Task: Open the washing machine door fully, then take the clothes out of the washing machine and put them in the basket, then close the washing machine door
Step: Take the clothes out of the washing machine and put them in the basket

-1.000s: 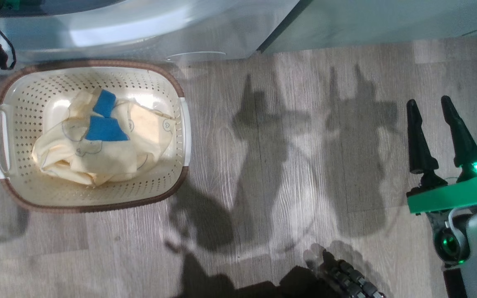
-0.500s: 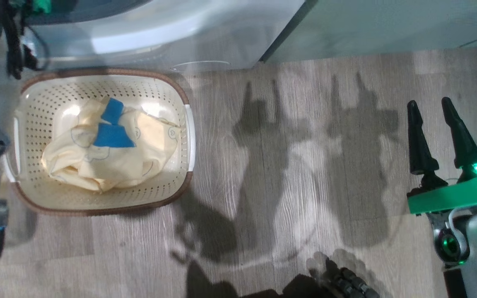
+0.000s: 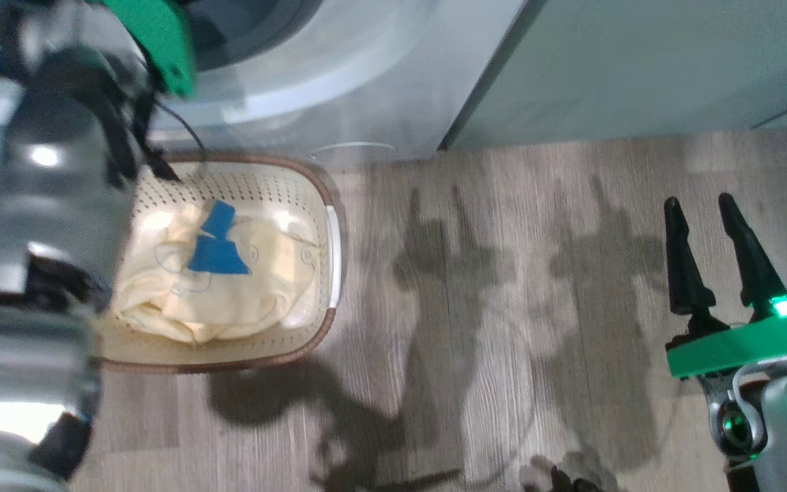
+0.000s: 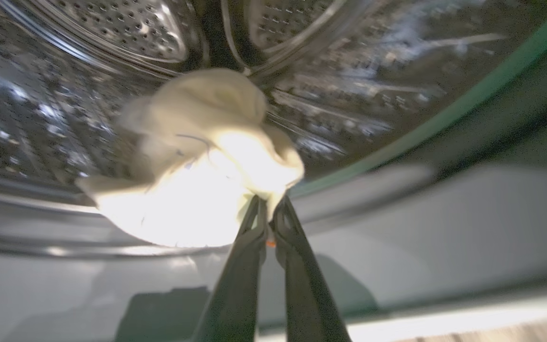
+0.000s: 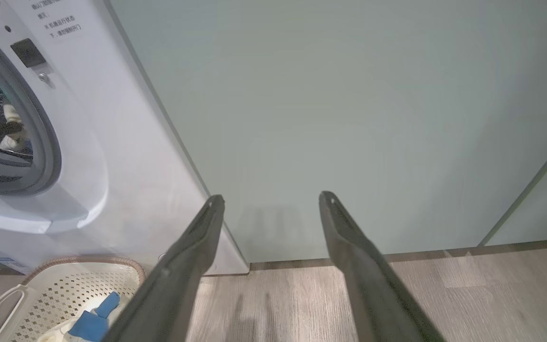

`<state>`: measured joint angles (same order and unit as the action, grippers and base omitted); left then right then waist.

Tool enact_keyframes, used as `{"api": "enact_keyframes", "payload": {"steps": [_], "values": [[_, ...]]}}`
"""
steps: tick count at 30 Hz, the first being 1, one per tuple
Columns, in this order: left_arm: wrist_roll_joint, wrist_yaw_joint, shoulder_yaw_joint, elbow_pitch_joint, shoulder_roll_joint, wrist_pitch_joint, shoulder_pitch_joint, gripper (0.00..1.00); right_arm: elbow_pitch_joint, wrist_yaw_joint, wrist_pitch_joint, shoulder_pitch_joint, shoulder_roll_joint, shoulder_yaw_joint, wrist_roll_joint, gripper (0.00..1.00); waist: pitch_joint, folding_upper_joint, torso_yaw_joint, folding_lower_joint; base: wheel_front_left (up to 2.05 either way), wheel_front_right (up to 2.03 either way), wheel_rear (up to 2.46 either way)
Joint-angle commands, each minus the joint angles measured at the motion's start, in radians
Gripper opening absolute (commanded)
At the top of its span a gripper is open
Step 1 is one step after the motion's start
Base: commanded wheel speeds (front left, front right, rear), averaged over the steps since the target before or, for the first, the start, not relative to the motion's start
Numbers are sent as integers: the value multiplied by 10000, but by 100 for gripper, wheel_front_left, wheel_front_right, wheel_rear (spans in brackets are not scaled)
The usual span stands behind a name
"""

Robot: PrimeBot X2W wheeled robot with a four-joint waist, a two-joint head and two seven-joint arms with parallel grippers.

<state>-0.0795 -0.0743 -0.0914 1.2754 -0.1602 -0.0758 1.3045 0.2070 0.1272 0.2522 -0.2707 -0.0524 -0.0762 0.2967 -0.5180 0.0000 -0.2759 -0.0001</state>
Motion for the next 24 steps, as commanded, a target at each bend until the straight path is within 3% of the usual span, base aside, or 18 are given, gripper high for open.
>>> {"api": "enact_keyframes", "payload": {"steps": [1, 7, 15, 24], "values": [[-100, -125, 98, -234, -94, -274, -340, 0, -195, 35, 95, 250, 15, -205, 41, 100, 424, 0, 139, 1, 0, 0, 0], [-532, -453, 43, -239, 447, -894, -1784, 0, -66, 35, 95, 617, -18, -275, 14, 100, 1257, 0, 223, 1, 0, 0, 0], [-821, -547, -295, -469, 791, -1269, -3415, 0, 29, 35, 95, 1109, -98, -270, -2, 100, 2025, 0, 354, 1, 0, 0, 0], [-1363, -561, -1586, -1048, 1064, -509, -5467, 0, 30, 35, 95, 1375, -195, -273, 34, 100, 2463, 0, 481, 1, 0, 0, 0]]}}
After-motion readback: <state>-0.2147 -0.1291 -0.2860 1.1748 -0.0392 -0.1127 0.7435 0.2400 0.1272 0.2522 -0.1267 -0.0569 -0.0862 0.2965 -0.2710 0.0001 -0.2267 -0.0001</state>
